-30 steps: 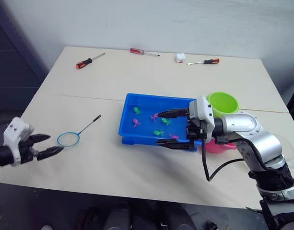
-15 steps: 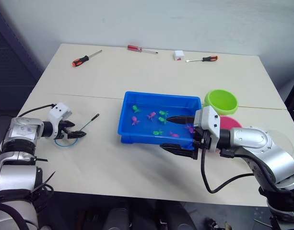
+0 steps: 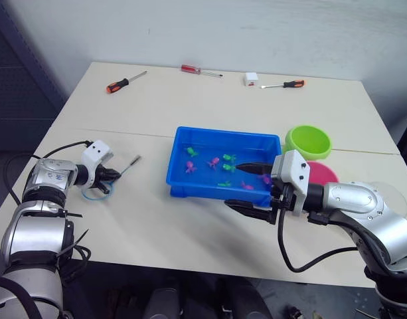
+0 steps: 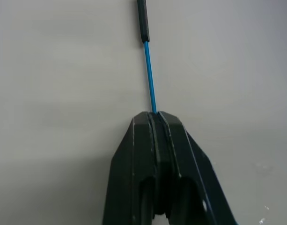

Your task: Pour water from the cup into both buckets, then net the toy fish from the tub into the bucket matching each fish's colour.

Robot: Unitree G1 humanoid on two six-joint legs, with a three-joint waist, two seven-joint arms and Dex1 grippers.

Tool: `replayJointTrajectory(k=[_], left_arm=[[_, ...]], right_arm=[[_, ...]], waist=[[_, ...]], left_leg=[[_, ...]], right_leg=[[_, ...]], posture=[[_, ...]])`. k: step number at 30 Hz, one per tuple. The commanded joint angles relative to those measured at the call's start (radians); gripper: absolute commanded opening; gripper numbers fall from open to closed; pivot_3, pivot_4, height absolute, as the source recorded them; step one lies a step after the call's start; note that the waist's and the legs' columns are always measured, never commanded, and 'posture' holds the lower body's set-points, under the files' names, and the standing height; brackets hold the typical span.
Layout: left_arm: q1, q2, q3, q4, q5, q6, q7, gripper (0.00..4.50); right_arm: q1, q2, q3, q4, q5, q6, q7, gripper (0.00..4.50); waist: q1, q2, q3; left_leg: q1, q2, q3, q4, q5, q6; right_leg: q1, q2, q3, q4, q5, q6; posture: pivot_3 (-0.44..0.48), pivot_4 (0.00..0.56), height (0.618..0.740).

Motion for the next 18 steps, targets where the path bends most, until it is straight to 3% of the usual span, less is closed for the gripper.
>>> replayJointTrajectory(k=[1,4,7,10,14,18], left_arm=[[0.01,0.024,0.034,-0.021,-0.031,-0.006,-0.068,0.01],[0.02,0.069,0.067,-0.091,-0.072,-0.004,-0.171,0.01],[0.072,0.116,0.112,-0.295,-0.159,0.04,-0.308,0.01],[0.231,0.168,0.136,-0.764,-0.301,0.19,-0.445,0.01],[0.357,0.192,0.089,-1.266,-0.388,0.33,-0.447,0.01],[0.319,0.134,0.007,-1.436,-0.379,0.376,-0.378,0.01]], right_arm=[[-0.015,-0.018,-0.027,-0.03,0.019,-0.01,0.015,4.5],[-0.028,-0.04,-0.033,-0.019,0.039,-0.004,0.048,4.5],[-0.051,-0.063,-0.058,-0.002,0.081,0.009,0.079,4.5],[-0.104,-0.079,-0.079,0.026,0.125,0.033,0.103,4.5],[-0.228,-0.079,-0.079,0.096,0.162,0.076,0.118,4.5],[-0.325,-0.099,-0.028,0.147,0.158,0.1,0.181,4.5]], waist=[[0.0,0.0,0.0],[-0.004,0.0,0.0],[-0.01,-0.001,0.001],[-0.012,0.0,0.001],[-0.009,0.0,0.001],[-0.004,0.001,0.001]], left_leg=[[0.0,0.0,0.0,0.0,0.0,0.0],[-0.001,0.0,0.0,0.0,0.0,0.0],[-0.001,0.0,0.0,0.0,0.0,0.0],[-0.001,0.0,0.0,0.0,0.0,-0.001],[0.0,0.0,-0.001,0.0,0.0,-0.001],[0.0,0.0,-0.002,0.001,0.001,0.0]], right_leg=[[0.0,0.0,0.0,0.0,0.0,0.0],[0.0,0.0,0.0,0.0,0.0,0.0],[-0.001,0.0,0.0,0.0,0.0,0.0],[-0.001,0.0,0.001,0.0,0.0,0.0],[0.001,-0.001,0.002,-0.001,0.0,0.0],[0.003,0.0,0.001,-0.004,0.0,0.0]], posture=[[0.0,0.15,0.74],[0.0,0.15,0.74],[0.0,0.15,0.74],[0.0,0.15,0.74],[0.0,0.15,0.74],[0.0,0.15,0.74]])
